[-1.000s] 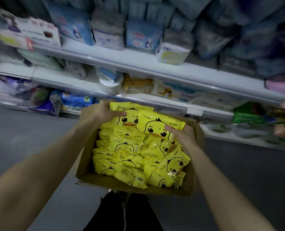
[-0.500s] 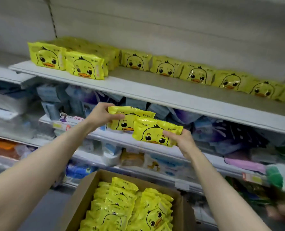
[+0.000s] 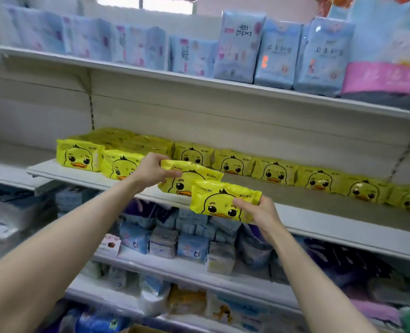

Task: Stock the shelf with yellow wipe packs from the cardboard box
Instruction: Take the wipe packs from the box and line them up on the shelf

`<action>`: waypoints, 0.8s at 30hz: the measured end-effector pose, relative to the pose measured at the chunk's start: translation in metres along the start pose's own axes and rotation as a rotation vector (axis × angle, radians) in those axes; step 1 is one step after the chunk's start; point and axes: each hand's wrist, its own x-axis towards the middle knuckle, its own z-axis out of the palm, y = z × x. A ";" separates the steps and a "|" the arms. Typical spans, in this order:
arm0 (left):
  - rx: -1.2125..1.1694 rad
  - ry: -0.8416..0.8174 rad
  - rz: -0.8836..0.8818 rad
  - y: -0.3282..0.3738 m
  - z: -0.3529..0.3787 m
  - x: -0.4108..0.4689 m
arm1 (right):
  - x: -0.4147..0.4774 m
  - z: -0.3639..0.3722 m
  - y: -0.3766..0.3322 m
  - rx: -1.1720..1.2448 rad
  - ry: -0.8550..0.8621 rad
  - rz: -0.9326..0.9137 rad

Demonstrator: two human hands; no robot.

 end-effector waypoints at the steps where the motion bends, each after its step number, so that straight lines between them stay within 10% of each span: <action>1: 0.008 0.000 0.003 0.000 -0.003 0.011 | 0.006 0.006 -0.004 -0.001 0.004 -0.005; 24: 0.293 -0.264 0.105 -0.041 0.003 0.238 | 0.189 0.089 0.008 -0.157 0.227 0.168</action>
